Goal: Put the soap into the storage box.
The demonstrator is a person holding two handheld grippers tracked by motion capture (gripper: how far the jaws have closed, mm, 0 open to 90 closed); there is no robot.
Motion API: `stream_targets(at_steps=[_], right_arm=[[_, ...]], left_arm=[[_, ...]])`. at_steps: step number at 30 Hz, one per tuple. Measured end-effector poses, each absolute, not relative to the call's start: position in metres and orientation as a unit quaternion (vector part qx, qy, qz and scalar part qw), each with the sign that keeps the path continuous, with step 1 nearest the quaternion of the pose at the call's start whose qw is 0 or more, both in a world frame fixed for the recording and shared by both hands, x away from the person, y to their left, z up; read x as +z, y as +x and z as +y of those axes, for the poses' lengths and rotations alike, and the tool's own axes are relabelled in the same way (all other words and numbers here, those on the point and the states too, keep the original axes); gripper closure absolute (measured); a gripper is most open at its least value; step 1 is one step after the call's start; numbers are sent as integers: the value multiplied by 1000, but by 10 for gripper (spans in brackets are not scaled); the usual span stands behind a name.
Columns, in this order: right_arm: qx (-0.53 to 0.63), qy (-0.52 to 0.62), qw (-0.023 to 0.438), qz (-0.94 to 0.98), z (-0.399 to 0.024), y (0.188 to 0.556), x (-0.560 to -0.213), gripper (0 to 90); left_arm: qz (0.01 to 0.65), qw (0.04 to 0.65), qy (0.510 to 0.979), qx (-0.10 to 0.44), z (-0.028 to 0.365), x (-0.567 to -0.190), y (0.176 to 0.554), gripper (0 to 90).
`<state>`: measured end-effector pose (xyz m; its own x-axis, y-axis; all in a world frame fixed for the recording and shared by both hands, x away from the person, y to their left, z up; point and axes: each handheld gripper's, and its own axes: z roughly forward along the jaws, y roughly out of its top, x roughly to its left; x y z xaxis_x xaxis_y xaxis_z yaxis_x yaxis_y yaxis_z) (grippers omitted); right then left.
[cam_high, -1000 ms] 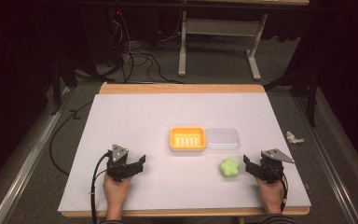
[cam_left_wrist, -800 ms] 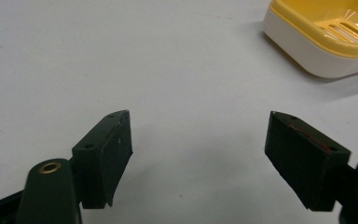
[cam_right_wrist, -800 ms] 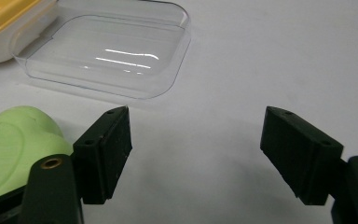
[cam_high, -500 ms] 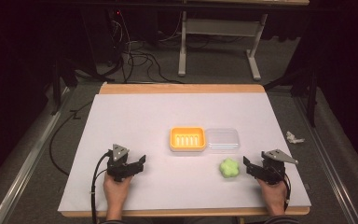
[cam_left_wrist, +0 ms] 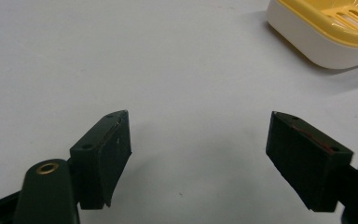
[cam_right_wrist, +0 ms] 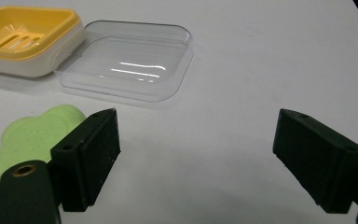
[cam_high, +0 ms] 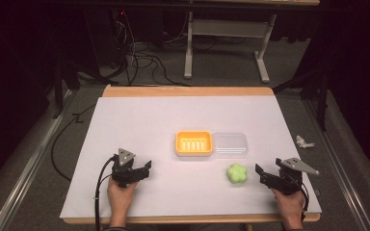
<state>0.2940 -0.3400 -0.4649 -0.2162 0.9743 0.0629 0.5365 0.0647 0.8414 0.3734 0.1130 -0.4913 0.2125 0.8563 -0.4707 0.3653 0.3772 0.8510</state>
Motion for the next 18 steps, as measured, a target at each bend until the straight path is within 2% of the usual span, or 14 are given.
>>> stream_targets(at_steps=[18], right_arm=[[394, 527, 263, 705, -322, 271, -454, 153]], left_arm=[[590, 581, 519, 211, 113, -491, 373, 226]])
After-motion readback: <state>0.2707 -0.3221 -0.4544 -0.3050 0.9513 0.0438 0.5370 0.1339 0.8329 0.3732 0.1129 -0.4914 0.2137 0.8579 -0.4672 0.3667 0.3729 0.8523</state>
